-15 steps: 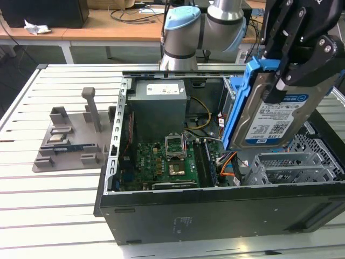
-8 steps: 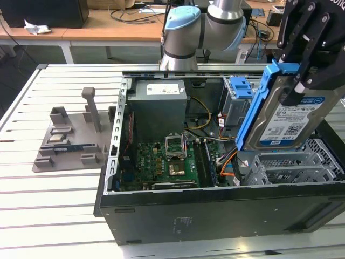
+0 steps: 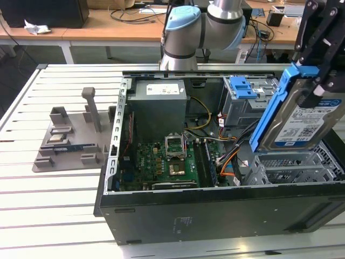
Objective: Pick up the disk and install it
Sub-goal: 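Pick up the disk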
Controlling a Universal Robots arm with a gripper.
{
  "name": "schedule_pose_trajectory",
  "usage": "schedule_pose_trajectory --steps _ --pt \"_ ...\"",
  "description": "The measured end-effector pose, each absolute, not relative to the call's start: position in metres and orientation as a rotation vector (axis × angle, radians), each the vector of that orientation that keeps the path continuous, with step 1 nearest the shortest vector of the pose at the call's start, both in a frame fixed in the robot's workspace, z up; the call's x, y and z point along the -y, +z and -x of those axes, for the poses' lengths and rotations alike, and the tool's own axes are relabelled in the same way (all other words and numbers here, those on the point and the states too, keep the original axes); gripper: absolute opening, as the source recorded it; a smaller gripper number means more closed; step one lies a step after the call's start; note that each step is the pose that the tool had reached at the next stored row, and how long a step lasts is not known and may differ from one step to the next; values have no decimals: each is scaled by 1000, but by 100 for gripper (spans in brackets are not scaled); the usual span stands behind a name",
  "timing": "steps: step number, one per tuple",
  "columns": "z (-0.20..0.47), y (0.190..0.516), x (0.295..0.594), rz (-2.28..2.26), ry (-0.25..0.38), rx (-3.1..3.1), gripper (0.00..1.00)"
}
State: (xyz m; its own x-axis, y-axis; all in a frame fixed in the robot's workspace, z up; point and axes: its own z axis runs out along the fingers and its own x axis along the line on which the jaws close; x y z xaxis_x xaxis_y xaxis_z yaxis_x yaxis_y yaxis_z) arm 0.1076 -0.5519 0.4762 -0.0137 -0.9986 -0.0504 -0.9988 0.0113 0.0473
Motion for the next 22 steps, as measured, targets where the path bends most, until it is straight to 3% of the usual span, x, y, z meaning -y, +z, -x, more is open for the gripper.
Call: schedule_pose_trajectory --steps 22 --pt "-129 469 559 2199 108 -2237 37"
